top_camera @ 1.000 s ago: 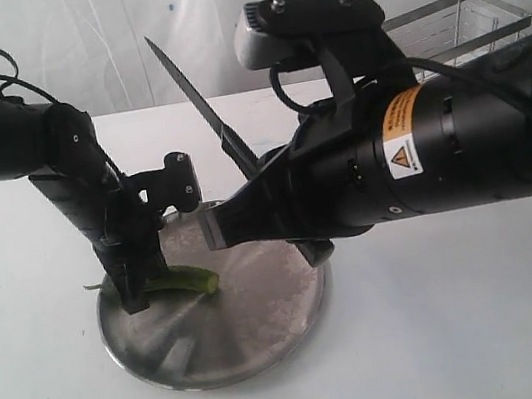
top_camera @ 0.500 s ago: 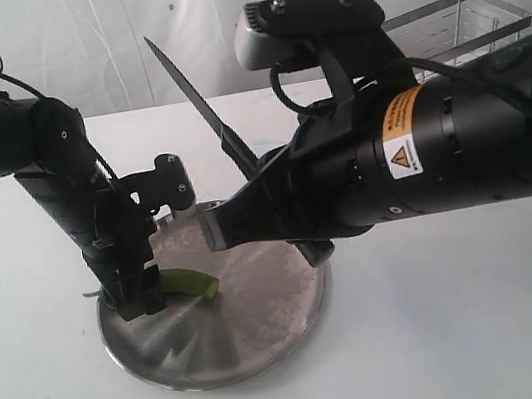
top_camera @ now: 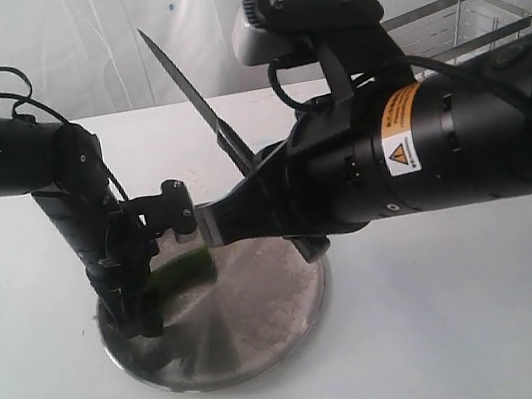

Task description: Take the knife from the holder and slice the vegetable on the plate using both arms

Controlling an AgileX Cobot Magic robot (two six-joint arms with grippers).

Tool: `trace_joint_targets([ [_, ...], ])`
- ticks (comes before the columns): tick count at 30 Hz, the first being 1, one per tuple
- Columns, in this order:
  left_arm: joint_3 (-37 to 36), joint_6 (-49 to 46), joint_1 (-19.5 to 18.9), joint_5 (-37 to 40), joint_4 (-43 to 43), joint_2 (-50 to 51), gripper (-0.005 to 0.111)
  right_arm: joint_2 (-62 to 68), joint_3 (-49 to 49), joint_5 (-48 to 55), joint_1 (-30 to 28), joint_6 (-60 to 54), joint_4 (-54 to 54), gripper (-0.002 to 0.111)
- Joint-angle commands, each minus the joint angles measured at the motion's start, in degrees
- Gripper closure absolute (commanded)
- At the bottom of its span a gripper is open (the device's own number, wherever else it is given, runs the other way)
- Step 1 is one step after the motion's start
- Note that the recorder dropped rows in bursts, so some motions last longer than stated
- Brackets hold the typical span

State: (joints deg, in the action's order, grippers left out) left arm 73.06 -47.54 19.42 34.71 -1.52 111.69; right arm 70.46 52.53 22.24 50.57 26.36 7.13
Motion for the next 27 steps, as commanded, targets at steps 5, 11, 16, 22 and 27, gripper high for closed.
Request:
trace_joint_targets([
  [5,-0.29,0.41,0.32,2.32,0.26,3.04,0.044,-0.64,-0.07,-1.91,-0.34,-0.69,0.05,0.105],
  [11,-0.29,4.39,0.32,2.32,0.26,2.91,0.100,-0.64,-0.07,-2.17,-0.34,-0.69,0.17,0.105],
  [16,-0.29,7.96,0.66,2.99,0.26,0.54,0.106,-0.64,-0.07,-0.09,-0.34,-0.86,0.17,0.105],
  [22,-0.38,21.81,0.66,6.56,0.03,-4.36,0.107,-1.73,-0.07,5.96,-0.34,-0.70,0.04,0.105],
  [27,-2.22,27.61,0.66,11.87,-3.41,-4.33,0.107,-1.96,-0.34,11.40,-0.34,-0.70,-1.27,0.105],
])
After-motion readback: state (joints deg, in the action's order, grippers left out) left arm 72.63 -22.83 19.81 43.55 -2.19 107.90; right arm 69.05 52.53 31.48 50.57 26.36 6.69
